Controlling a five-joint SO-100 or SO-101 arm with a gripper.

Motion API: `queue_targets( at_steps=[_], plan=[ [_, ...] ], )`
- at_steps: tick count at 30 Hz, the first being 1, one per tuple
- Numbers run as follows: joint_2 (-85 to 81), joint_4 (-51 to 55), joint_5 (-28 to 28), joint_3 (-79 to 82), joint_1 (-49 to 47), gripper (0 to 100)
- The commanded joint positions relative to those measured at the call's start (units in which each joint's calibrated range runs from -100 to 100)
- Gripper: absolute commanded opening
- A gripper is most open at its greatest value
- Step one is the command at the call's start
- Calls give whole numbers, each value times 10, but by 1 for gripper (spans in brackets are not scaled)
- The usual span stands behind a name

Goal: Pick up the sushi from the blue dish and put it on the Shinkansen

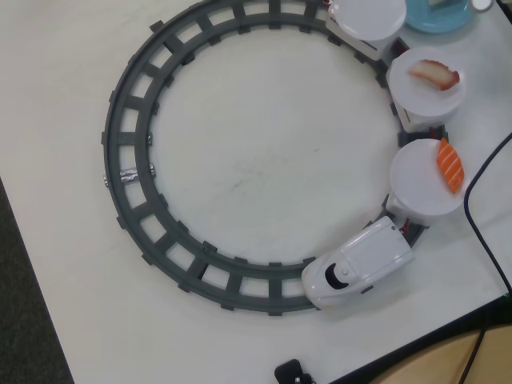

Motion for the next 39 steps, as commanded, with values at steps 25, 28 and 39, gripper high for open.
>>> queue_targets(
  at_steps=[25,28,39],
  plan=[
    [206,19,-4,-170,-18,12],
    [206,19,-4,-170,-16,0],
    [123,30,-4,-166,0,2]
  ],
)
